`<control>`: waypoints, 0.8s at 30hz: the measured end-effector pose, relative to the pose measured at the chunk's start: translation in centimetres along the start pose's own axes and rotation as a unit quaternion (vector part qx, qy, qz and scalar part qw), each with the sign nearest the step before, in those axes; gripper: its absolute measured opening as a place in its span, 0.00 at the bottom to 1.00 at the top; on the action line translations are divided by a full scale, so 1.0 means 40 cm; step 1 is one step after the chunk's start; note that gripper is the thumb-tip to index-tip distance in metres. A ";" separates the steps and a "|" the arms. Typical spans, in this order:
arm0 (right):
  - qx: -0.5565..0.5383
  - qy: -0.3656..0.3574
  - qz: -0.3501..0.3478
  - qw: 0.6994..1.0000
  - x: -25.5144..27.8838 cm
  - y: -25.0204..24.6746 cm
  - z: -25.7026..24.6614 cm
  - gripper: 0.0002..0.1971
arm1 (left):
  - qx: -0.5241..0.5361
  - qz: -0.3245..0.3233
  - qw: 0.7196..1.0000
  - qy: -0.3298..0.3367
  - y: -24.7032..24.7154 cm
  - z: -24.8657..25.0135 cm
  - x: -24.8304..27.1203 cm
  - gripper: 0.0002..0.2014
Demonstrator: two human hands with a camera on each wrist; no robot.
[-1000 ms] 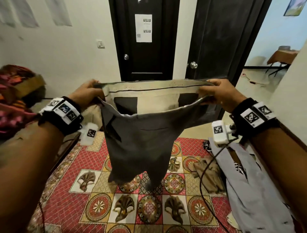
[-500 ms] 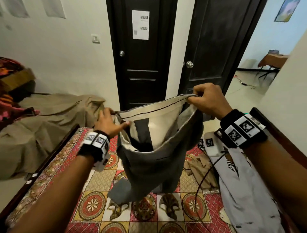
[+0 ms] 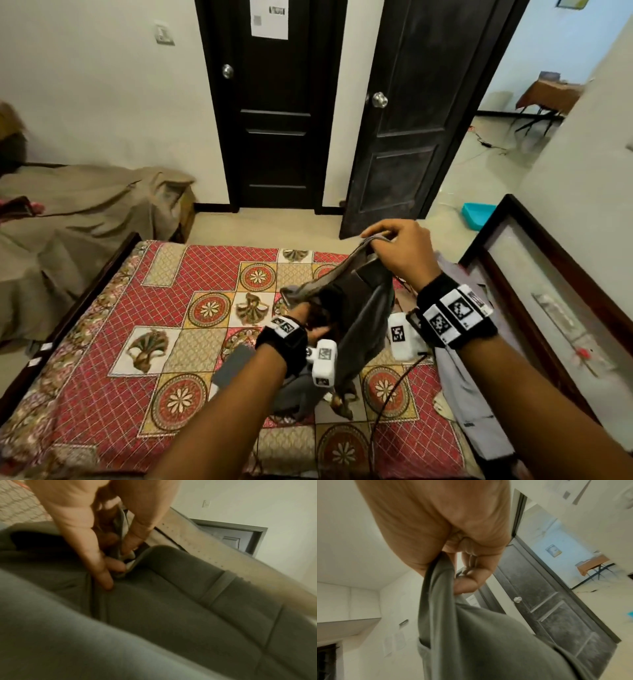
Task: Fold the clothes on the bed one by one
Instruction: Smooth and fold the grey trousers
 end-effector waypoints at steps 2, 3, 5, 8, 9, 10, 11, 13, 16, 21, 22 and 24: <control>-0.022 0.032 0.046 0.998 -0.003 -0.064 0.064 0.08 | 0.019 0.012 1.000 0.000 0.001 0.047 -0.017 0.08; -0.028 0.051 0.066 0.996 -0.005 -0.090 0.102 0.06 | -0.002 0.016 1.000 0.008 -0.010 0.067 -0.033 0.08; -0.048 0.091 0.083 0.991 0.001 -0.125 0.190 0.04 | -0.070 0.008 0.997 0.045 -0.042 0.089 -0.126 0.18; -0.097 0.165 0.049 0.980 0.030 -0.116 0.344 0.13 | -0.069 0.026 0.987 0.140 -0.038 0.149 -0.138 0.18; -0.112 0.195 0.030 0.974 0.046 -0.102 0.393 0.14 | -0.074 0.045 0.980 0.181 -0.023 0.188 -0.083 0.13; -0.128 0.223 0.003 0.966 0.067 -0.089 0.433 0.12 | -0.078 0.044 0.974 0.206 0.009 0.218 -0.014 0.12; -0.143 0.249 -0.029 0.957 0.085 -0.069 0.467 0.08 | -0.077 0.016 0.973 0.216 0.038 0.237 0.021 0.12; -0.157 0.301 -0.113 0.934 0.123 -0.015 0.529 0.03 | -0.093 -0.057 0.971 0.214 0.093 0.254 0.079 0.08; -0.124 0.308 -0.218 0.918 0.146 0.062 0.587 0.13 | -0.155 -0.175 0.946 0.224 0.161 0.276 0.166 0.17; 0.130 0.263 -0.333 0.896 0.173 0.171 0.603 0.22 | -0.277 -0.319 0.883 0.206 0.217 0.274 0.292 0.37; 0.148 0.260 -0.356 0.885 0.181 0.201 0.598 0.22 | -0.300 -0.339 0.868 0.203 0.218 0.272 0.306 0.38; 0.136 0.255 -0.380 0.878 0.189 0.255 0.583 0.25 | -0.334 -0.376 0.840 0.202 0.222 0.266 0.332 0.43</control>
Point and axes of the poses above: each hand's wrist, its own x-axis away from the middle knuckle, its own y-axis out of the palm, z = x × y, the point moved 7 cm from there along -x, towards the middle knuckle, and after that the axes turned 13 degrees about y, right-handed, at the moved point
